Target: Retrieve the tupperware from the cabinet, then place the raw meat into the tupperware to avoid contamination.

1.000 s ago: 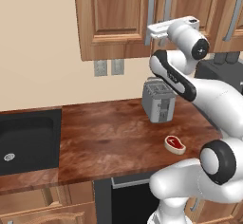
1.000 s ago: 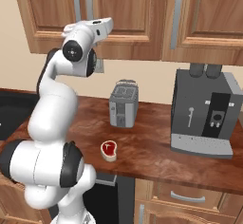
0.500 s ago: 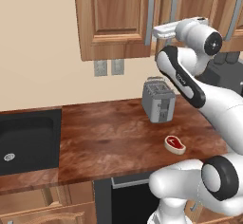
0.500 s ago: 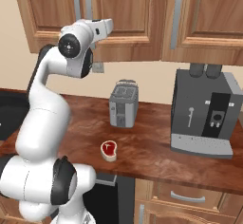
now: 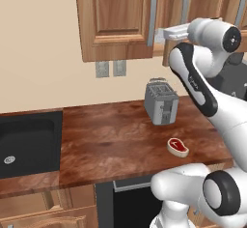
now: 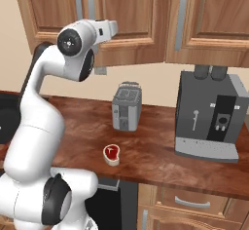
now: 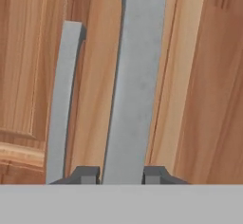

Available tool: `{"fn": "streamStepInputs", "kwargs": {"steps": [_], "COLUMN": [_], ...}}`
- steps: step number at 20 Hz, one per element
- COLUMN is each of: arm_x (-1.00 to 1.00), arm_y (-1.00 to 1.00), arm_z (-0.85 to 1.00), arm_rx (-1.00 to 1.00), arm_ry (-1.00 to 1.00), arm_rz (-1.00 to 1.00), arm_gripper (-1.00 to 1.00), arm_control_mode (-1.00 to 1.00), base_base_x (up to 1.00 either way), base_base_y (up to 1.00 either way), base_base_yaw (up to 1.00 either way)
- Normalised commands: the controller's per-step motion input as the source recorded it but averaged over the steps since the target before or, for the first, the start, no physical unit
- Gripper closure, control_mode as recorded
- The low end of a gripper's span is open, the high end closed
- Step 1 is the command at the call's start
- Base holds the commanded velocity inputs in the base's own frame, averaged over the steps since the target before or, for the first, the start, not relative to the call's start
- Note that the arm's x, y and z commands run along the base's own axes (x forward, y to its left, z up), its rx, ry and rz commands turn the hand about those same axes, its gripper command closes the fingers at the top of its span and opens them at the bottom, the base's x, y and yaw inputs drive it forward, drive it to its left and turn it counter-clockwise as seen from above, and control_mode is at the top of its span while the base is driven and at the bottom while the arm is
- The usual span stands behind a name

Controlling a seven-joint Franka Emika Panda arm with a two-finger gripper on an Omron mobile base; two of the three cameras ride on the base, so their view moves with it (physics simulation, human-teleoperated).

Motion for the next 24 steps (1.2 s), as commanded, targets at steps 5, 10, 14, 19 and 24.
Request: {"fn": "streamStepInputs", "kwargs": {"steps": [5,10,14,19,24], "arm_x": [-0.39,-0.36,-0.35,-0.32,-0.27], "arm_y": [-0.26,-0.25,-0.27,-0.26,-0.23], "arm_z": [0.00,0.00,0.00,0.00,0.00], "arm_rx": [0.00,0.00,0.00,0.00,0.00], "arm_ry": [0.00,0.00,0.00,0.00,0.00], "arm_rz": [0.00,0.00,0.00,0.00,0.00], "arm_gripper": [1.00,1.00,1.00,1.00,1.00], "arm_control_mode": [-1.00,-1.00,-1.00,-1.00,-1.00], "base_base_x": [0.00,0.00,0.00,0.00,0.00], "base_base_y": [0.00,0.00,0.00,0.00,0.00], "base_base_yaw": [0.00,0.00,0.00,0.00,0.00]}}
